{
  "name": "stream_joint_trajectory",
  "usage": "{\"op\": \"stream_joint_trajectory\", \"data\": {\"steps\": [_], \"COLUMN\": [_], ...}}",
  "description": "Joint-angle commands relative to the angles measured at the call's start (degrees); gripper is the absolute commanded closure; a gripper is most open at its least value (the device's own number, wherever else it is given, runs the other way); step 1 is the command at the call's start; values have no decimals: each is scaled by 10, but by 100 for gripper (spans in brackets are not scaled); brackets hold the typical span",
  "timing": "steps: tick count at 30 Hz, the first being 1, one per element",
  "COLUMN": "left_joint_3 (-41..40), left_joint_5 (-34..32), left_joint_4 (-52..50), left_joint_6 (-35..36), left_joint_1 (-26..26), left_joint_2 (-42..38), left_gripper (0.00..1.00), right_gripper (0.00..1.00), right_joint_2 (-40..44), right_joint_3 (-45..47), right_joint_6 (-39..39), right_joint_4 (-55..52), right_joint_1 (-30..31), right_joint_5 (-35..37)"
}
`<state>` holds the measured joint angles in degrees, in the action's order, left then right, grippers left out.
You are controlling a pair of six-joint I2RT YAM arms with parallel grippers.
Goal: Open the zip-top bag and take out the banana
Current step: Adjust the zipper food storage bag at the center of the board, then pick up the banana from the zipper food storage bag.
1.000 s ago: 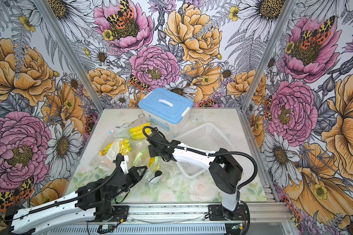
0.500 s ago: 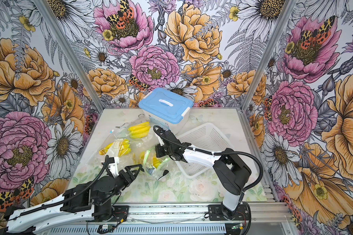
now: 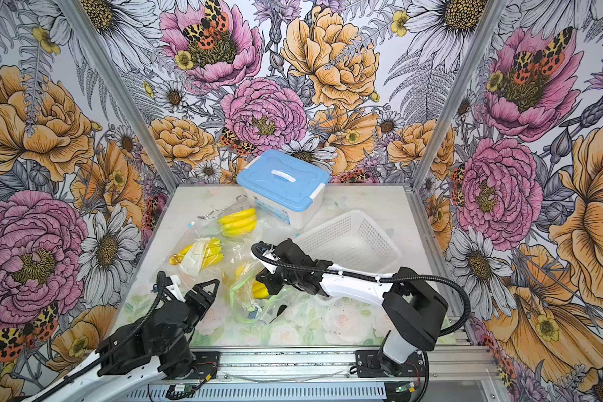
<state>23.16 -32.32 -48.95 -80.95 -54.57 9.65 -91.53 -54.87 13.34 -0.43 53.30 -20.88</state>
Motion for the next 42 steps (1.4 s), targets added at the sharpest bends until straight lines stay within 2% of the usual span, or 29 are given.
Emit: {"op": "stream_joint_trajectory", "data": {"steps": [1, 8, 10, 12, 18, 22, 24, 25, 27, 29, 31, 36, 42], "left_joint_3": [-28, -45, -48, -48, -64, -87, -98, -103, -107, -110, -113, -117, -112], "left_joint_5": [89, 254, 304, 328, 368, 378, 379, 379, 370, 361, 359, 371, 391], "left_joint_4": [60, 153, 185, 212, 273, 286, 285, 280, 260, 232, 216, 209, 229], "left_joint_6": [18, 88, 103, 118, 131, 128, 125, 124, 122, 120, 120, 129, 145], "left_joint_1": [62, 220, 258, 277, 297, 297, 297, 297, 298, 299, 306, 328, 346], "left_joint_2": [-7, 66, 103, 135, 199, 204, 195, 189, 174, 154, 142, 145, 180], "left_gripper": [35, 35, 35, 35, 41, 57, 61, 64, 67, 69, 69, 70, 70], "right_gripper": [87, 71, 68, 64, 58, 51, 46, 41, 25, 16, 1, 0, 2], "right_joint_2": [-16, 8, 11, 5, -29, -46, -45, -41, -28, -14, 0, 27, 19], "right_joint_3": [-15, -20, -12, -11, -22, -24, -21, -14, -3, 2, 7, 22, 23], "right_joint_6": [12, 67, 90, 101, 123, 151, 166, 176, 197, 211, 227, 247, 241], "right_joint_4": [-15, -76, -76, -76, -74, -70, -71, -72, -84, -118, -147, -181, -180], "right_joint_1": [3, 24, 27, 29, 30, 30, 30, 28, 23, 24, 24, 25, 23], "right_joint_5": [-4, 21, 4, -10, -5, -5, 11, 23, 49, 80, 106, 135, 115]}}
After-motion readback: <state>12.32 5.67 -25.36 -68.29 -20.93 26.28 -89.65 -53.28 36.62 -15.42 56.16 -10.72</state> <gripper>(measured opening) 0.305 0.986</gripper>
